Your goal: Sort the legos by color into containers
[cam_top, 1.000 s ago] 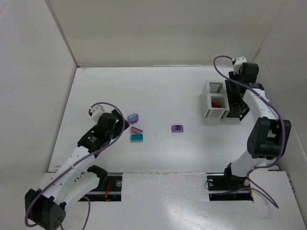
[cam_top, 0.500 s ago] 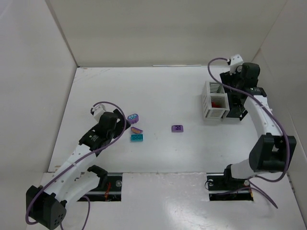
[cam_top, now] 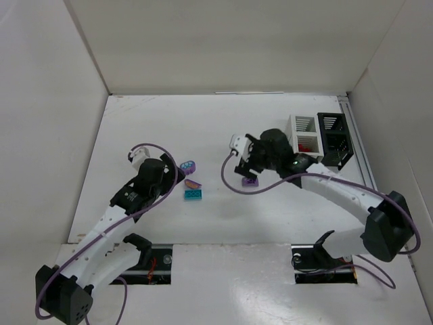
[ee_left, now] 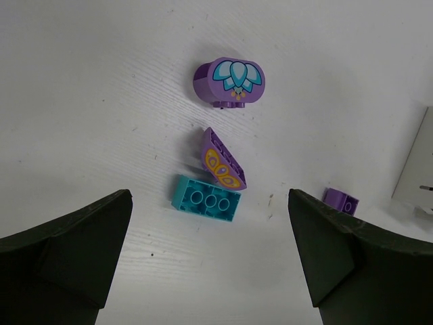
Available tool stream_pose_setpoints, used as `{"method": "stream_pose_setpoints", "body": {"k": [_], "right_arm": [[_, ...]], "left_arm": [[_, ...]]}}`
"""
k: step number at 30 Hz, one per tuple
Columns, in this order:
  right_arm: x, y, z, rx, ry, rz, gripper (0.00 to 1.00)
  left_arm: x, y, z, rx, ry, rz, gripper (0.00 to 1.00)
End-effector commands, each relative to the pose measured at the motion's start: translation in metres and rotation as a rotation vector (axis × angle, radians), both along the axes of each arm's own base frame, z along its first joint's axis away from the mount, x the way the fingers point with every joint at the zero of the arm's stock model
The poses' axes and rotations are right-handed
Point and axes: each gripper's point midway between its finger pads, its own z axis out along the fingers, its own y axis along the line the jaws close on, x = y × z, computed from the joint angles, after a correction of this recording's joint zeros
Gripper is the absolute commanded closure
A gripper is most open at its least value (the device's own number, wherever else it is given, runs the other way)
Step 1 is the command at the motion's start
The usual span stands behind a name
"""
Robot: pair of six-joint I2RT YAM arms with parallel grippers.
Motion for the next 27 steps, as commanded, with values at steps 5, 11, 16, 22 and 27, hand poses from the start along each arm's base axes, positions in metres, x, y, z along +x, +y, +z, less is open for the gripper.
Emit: {"method": "stream_pose_setpoints", "body": {"k": [5,11,16,22,27], "right_arm": [[-0.076,0.108,-0.057,0.037,0.112,0.285,0.18],[-0.122,0.157,-0.119,0.004,0.314,0.449,0.20],[-0.108,0.167,-0.134,-0.028,0.298,0.399,0.20],[-0.090,0.180,-0.144,-0.047,0.282,0.349,0.20],[-0.083,0.192,-0.143,-0.029,0.276,0.346,0.21]], "left_arm": [[-0.001,0.010,0.017,-0.033,-0.054,0.070,0.01],[-0.004,0.014,0.027,-0.037,-0.075,0.078,0.01],[-0.007,0.017,0.029,-0.025,-0.069,0.086,0.01],[-0.009,0.018,0.029,-0.032,-0.068,0.092,0.01],[-0.010,0.019,0.028,-0.028,-0.060,0.092,0.01]]}}
